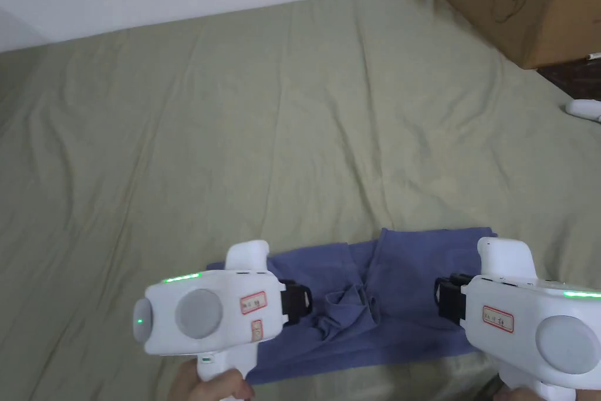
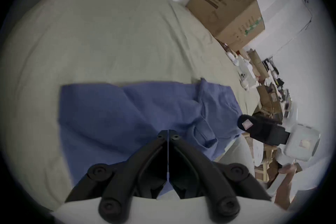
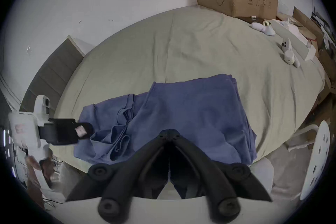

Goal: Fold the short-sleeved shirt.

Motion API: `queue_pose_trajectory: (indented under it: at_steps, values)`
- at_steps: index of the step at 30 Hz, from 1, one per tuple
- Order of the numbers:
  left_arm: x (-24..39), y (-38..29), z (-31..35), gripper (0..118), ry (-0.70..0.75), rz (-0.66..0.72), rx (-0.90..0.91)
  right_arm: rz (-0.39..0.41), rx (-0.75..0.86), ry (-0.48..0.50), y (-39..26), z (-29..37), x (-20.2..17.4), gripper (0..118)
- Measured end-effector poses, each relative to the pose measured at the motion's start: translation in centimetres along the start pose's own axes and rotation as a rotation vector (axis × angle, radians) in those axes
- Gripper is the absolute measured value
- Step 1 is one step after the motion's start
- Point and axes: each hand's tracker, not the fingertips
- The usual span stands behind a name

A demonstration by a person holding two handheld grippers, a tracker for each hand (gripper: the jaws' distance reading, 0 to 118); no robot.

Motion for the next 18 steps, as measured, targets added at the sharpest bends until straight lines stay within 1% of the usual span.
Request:
queue_pose_trajectory:
  at_steps: [4,7,9,12,15,17,18]
  values:
    - [1.9,-1.3,-3.0,0,-0.08,0.054,-0.084,-0.012,0.006,-0.002,-0.1,0.2,0.8,0]
    - [3.8,-1.9,-3.5,0,-0.083,0.039,-0.094,-0.022,0.006,0.015,-0.2,0.4,1.5,0]
    - [4.7,-2.4,-3.3,0,-0.132,0.005,-0.09,-0.012,0.004,0.006,-0.2,0.5,1.7,0]
    - [5.3,-2.9,-4.0,0,-0.194,0.002,-0.13,-0.017,-0.001,-0.002,-0.2,0.2,2.2,0]
    - [5.7,-3.8,-5.4,0,-0.108,-0.052,-0.178,-0.032,-0.001,0.005,-0.3,0.3,2.3,0]
    - [5.2,-3.8,-4.7,0,-0.15,0.003,-0.171,-0.028,0.005,0.003,-0.2,0.7,2.3,0]
    - [5.0,-3.6,-4.0,0,-0.195,0.029,-0.156,-0.024,0.008,0.006,-0.1,0.9,2.3,0]
